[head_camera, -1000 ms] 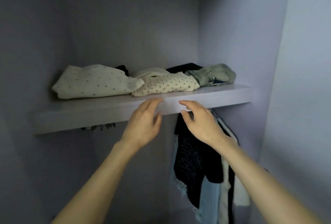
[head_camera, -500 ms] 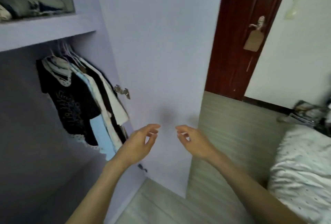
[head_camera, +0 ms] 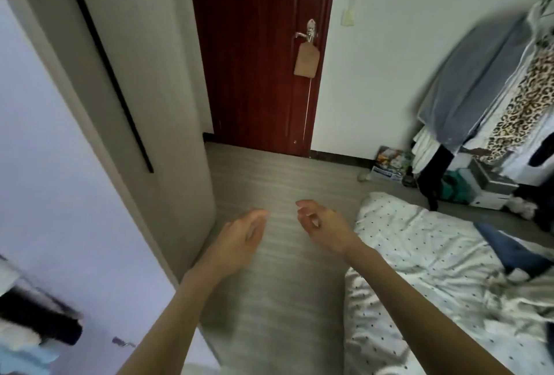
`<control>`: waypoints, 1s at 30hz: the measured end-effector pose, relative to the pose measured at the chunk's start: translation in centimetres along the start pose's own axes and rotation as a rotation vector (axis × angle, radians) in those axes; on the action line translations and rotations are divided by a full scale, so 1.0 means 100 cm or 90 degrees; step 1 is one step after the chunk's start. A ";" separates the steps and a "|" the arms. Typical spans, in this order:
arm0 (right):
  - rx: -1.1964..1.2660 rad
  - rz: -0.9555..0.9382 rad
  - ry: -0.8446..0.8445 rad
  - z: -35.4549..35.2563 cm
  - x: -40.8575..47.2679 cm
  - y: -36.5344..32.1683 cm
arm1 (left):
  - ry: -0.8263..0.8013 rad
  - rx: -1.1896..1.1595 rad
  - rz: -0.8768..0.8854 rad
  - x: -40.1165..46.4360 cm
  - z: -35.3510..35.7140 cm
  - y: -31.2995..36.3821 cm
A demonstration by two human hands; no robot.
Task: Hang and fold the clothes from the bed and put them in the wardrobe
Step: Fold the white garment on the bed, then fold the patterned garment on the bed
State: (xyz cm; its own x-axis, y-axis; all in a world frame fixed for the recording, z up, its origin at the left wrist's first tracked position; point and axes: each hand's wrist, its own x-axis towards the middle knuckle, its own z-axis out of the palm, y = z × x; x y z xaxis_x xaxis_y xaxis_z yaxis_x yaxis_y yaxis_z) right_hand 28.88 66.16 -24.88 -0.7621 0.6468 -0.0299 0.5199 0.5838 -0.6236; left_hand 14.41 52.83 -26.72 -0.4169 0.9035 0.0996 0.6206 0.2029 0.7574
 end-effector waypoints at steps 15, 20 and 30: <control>0.099 0.213 0.239 -0.138 0.210 0.153 | -0.188 0.017 0.147 0.381 0.107 0.017; 0.106 0.259 0.293 -0.194 0.287 0.218 | -0.220 0.027 0.223 0.506 0.138 0.049; 0.090 0.306 0.326 -0.306 0.420 0.360 | -0.297 0.044 0.269 0.724 0.223 0.119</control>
State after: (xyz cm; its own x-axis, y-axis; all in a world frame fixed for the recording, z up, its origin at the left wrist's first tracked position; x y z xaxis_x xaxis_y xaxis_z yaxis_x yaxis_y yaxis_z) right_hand 27.36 129.38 -24.67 -0.1654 0.9860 0.0222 0.6716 0.1291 -0.7296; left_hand 6.42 129.04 -24.93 0.1978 0.9772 0.0772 0.7158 -0.1978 0.6697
